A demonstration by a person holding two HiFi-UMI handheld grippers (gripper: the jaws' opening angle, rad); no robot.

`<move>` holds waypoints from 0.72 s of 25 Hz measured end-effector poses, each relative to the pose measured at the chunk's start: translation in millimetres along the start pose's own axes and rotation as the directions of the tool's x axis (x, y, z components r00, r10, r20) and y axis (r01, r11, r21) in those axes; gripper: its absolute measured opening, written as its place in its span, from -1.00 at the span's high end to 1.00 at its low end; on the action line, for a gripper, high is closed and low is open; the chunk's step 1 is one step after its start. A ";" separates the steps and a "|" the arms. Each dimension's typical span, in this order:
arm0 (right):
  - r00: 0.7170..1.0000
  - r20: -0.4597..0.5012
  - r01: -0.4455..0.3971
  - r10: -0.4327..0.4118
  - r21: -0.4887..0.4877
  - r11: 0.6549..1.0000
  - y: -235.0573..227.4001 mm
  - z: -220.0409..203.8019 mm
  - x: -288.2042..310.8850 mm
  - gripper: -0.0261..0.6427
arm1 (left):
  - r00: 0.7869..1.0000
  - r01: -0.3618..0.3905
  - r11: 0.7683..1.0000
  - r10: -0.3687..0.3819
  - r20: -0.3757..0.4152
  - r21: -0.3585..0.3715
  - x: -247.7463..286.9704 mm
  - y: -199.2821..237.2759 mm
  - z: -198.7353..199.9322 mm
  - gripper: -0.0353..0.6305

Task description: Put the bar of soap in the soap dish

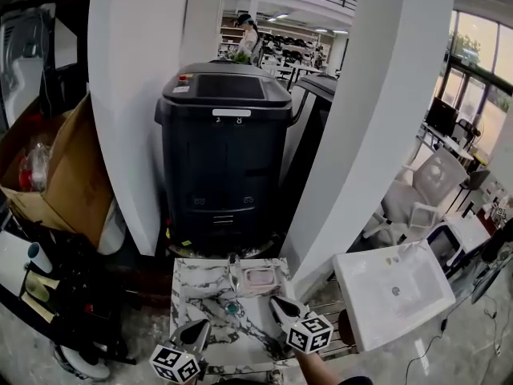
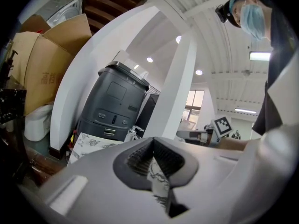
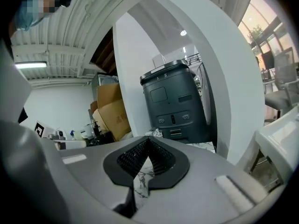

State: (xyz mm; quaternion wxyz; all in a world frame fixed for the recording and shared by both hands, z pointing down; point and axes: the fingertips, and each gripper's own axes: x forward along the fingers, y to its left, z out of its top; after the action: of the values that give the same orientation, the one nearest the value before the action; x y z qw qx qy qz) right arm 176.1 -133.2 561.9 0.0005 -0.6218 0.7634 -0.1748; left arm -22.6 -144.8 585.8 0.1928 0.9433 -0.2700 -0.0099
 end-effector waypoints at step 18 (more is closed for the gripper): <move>0.994 0.084 0.064 -0.075 0.135 0.989 58.6 -19.1 -64.7 0.92 | 0.988 0.147 0.989 -0.145 -0.054 0.029 1.1 -8.6 -9.0 0.73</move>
State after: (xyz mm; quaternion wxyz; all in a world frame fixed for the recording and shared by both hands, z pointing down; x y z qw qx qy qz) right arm 131.0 -57.0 550.2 0.0694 -0.6538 0.7272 -0.1970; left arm -16.1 -135.4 591.0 0.1832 0.9635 -0.1953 0.0049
